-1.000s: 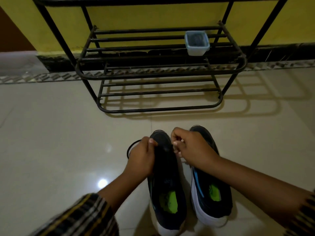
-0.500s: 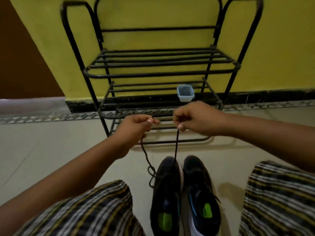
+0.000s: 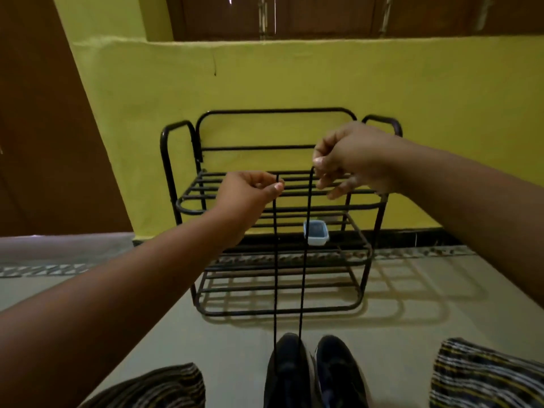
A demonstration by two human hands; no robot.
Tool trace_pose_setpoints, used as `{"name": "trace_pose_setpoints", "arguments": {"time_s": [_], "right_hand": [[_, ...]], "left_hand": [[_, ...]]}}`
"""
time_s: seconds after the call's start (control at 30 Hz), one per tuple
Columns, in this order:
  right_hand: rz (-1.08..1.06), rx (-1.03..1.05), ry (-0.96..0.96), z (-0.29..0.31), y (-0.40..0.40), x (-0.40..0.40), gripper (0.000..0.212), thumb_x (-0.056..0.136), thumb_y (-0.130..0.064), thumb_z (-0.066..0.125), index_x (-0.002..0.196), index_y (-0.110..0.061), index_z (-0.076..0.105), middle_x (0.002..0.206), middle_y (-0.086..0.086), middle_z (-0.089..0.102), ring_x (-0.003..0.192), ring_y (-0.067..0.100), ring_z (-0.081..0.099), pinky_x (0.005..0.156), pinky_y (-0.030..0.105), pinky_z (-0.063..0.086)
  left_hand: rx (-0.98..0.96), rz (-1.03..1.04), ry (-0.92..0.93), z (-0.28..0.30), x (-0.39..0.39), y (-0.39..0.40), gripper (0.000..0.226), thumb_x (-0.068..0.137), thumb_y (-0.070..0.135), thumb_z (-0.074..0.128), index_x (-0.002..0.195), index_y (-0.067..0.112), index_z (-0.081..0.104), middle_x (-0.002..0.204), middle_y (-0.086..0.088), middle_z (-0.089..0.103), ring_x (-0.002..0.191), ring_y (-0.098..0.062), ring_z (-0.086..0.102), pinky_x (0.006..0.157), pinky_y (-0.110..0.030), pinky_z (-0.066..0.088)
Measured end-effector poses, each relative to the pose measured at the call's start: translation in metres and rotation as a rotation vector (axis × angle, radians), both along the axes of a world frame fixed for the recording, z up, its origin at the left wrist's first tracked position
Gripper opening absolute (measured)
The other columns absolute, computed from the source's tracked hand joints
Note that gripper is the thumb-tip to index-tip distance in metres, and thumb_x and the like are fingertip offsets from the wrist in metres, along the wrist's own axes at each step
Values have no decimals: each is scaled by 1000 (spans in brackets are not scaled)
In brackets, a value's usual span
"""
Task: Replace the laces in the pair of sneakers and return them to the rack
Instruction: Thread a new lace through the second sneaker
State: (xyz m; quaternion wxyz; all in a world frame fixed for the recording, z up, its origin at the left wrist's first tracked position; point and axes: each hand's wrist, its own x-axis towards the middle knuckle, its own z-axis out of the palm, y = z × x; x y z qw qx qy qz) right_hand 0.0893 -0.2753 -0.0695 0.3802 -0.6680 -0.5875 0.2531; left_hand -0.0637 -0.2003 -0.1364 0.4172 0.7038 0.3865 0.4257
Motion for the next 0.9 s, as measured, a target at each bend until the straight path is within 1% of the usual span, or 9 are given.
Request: {"name": "trace_pose_setpoints", "arguments": {"time_s": [0.13,0.23,0.33,0.43,0.5,0.6,0.7,0.8,0.9], "right_hand": [[8,-25,-280,-6,4,-18,12,95,-14,49,87,-13,59,88,8,61,82,21,61,66,33,53],[-59,133,-246,0,5,-19,12,95,-13,51,86,-13,59,87,8,60,82,22,61,65,33,54],[-56,197,-292,-2,3,-21,10,94,-15,54,86,-14,59,84,5,60,78,19,59,64,31,53],[-86,279,-317,-16,3,-24,10,90,-15,60,80,-17,60,81,-1,60,77,15,57,69,32,51],[-84,310,-295,-23,4,-24,11,89,-15,61,78,-16,62,78,-2,60,73,12,56,66,31,50],[-91,356,-197,-28,5,-20,14,87,-11,64,74,-16,63,77,0,64,70,12,59,61,27,49],[-51,310,20,-34,5,-16,9,86,-9,65,78,-13,65,76,5,66,70,14,61,57,25,50],[-9,250,265,-44,2,-12,3,86,-8,64,86,-9,67,78,2,66,70,11,58,59,23,49],[41,199,462,-51,1,-11,8,87,-8,62,92,-8,68,81,1,66,75,13,58,62,26,47]], "left_hand": [[-8,29,-11,12,3,-6,22,88,22,65,108,12,66,91,1,66,80,-2,59,59,-19,45],[-17,31,-31,14,3,-11,20,88,20,64,106,11,67,86,2,66,77,-2,59,59,-18,44],[-29,8,-57,15,1,-15,15,88,19,63,101,13,67,86,2,66,78,-3,59,60,-17,43],[-72,-35,-86,15,2,-19,5,87,17,63,90,17,67,89,-1,67,84,-7,60,64,-22,47],[-88,-80,-89,14,4,-21,6,88,16,62,87,19,67,94,-4,69,91,-13,62,72,-28,50],[-94,-138,-98,10,7,-23,10,91,16,59,94,17,68,97,-4,71,95,-13,63,76,-31,48],[-62,-146,-94,6,8,-21,11,92,16,57,93,15,68,87,0,72,78,-1,65,61,-19,47],[-41,-165,-70,3,7,-21,12,93,16,55,87,16,67,78,3,69,61,7,61,50,-7,42],[-79,-216,-39,6,1,-17,13,92,16,56,86,17,67,76,4,70,70,-2,63,58,-18,45]]}}
